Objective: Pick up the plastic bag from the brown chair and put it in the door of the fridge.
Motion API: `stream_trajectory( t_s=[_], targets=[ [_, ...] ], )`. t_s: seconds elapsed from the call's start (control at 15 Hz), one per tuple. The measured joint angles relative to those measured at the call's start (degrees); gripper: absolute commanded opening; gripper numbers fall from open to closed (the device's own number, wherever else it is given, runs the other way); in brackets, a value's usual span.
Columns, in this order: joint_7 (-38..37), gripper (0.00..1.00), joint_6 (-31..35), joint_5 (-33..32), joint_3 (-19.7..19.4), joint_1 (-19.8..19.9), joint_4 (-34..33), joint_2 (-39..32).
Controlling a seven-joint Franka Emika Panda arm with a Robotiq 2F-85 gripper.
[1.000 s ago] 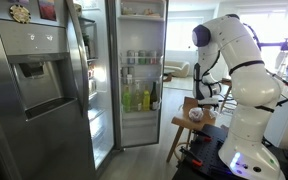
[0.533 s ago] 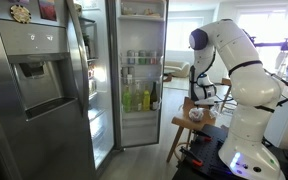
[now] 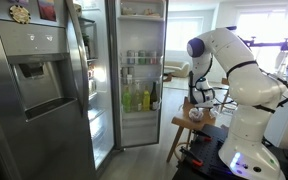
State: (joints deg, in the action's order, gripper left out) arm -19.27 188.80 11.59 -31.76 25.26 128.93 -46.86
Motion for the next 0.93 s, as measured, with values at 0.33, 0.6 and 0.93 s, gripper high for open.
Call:
stream_trajectory(
  t_s=[0.33,0.6,0.93],
  targets=[
    [0.00,1.00,1.26,0.69,1.08,1.21,-2.62,-3.64],
    [0.00,1.00,4.58,1.01,3.04,2.71,-4.55,-6.12],
    [0.00,0.92,9.38,1.04,6.36,5.35,-7.57,-7.62]
  ],
)
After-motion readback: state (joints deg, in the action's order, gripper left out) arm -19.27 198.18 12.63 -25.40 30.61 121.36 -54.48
